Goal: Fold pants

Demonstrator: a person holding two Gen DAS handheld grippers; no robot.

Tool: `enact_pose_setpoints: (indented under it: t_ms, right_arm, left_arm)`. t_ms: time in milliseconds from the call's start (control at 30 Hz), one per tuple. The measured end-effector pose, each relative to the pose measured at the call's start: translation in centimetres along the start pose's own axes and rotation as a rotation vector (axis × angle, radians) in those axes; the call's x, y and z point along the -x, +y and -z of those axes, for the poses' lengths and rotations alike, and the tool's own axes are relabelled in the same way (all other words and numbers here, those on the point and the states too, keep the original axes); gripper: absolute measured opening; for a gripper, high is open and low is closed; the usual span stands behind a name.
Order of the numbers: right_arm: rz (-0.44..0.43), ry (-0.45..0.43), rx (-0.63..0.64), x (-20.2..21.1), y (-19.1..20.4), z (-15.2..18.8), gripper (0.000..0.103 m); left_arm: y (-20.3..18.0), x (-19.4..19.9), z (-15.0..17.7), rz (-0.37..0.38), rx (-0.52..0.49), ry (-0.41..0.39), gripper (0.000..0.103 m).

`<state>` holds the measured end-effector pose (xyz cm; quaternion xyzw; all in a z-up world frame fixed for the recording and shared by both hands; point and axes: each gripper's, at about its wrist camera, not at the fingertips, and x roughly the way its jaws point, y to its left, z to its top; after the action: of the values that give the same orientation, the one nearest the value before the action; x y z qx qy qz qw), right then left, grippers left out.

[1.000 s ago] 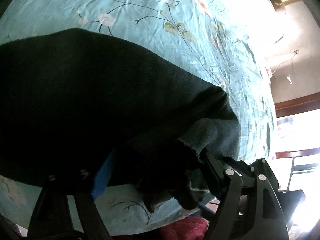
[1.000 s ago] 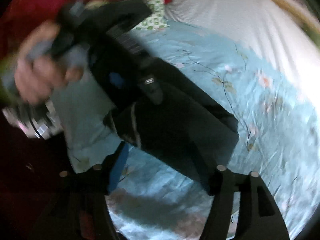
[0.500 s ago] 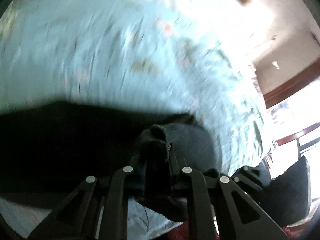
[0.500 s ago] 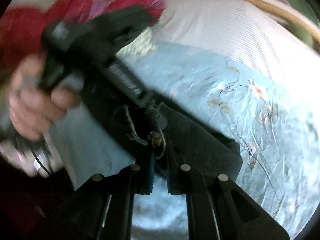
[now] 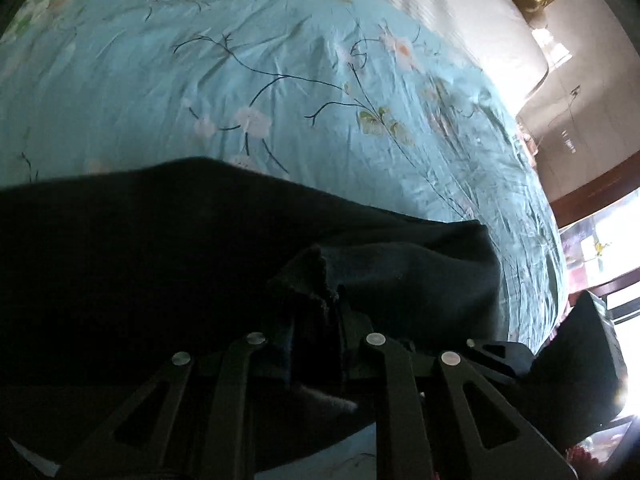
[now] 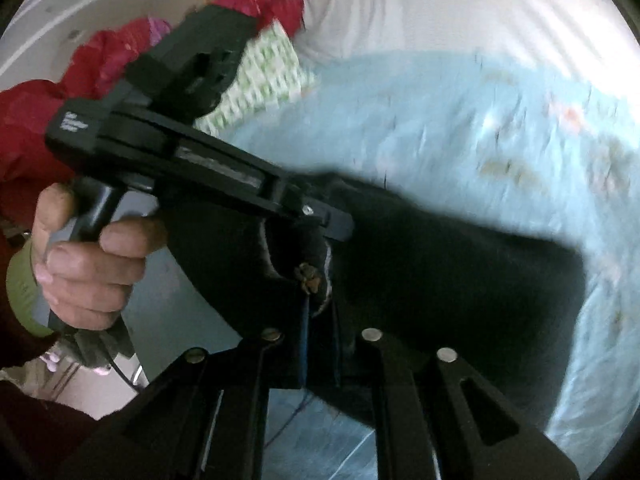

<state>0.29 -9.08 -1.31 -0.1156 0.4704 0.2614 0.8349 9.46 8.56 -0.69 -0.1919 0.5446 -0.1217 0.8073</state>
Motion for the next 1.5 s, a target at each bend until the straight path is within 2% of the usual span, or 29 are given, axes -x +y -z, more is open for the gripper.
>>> enact_pose_setpoints:
  t_ms: [33,167,300,400,467,533,633,700,733,833,967,1033,1267,1500]
  right_arm:
    - [-0.005,-0.008,-0.003,0.0,0.0,0.1,0.016]
    - [-0.058,0.002,-0.029,0.9,0.2,-0.6,0.034]
    - [-0.078,-0.060,-0.050,3.5,-0.5,-1.1,0.035]
    - [-0.043,-0.140,-0.123,5.9,-2.4,-2.5,0.035]
    - [0.019,-0.167,-0.183,6.8,-4.4,-3.1,0.035]
    - [0.041,-0.155,-0.226,6.7,-5.7,-3.4,0.035]
    - [0.044,-0.082,-0.266,4.5,-6.9,-3.6,0.032]
    - [0.048,0.034,-0.277,1.3,-6.8,-3.3,0.032]
    - [0.050,0.051,-0.275,0.2,-6.8,-3.2,0.032]
    - [0.083,0.032,-0.236,-0.3,-5.6,-3.5,0.032]
    - [0.027,-0.003,-0.207,0.8,-4.2,-4.5,0.032]
    - [0.010,0.002,-0.171,0.8,-3.2,-5.1,0.032]
    - [-0.070,0.030,-0.102,-1.3,-0.1,-6.9,0.032]
    - [-0.132,0.077,-0.039,-4.4,2.3,-9.0,0.033]
  left_arm:
    - [0.0,0.1,0.2,0.003,-0.002,-0.010,0.017]
    - [-0.3,0.7,1.0,-0.019,-0.032,-0.044,0.023]
    - [0.0,1.0,1.5,-0.021,-0.034,-0.050,0.026]
    - [0.5,1.3,1.8,-0.010,-0.021,-0.052,0.026]
    - [0.5,1.4,2.0,-0.014,-0.021,-0.053,0.026]
    - [0.5,1.5,2.2,-0.013,-0.015,-0.055,0.026]
    - [0.6,1.6,2.3,-0.008,0.002,-0.056,0.027]
    - [0.9,1.9,2.5,-0.008,0.018,-0.058,0.027]
    - [1.0,2.2,2.6,-0.012,0.026,-0.061,0.030]
    - [1.7,3.4,3.2,-0.036,0.054,-0.075,0.042]
    - [3.2,5.6,4.3,-0.042,0.119,-0.117,0.049]
    - [4.3,6.7,5.1,-0.071,0.162,-0.142,0.058]
    - [8.0,10.5,7.8,-0.105,0.288,-0.216,0.059]
    - [12.8,14.0,10.4,-0.167,0.440,-0.285,0.065]
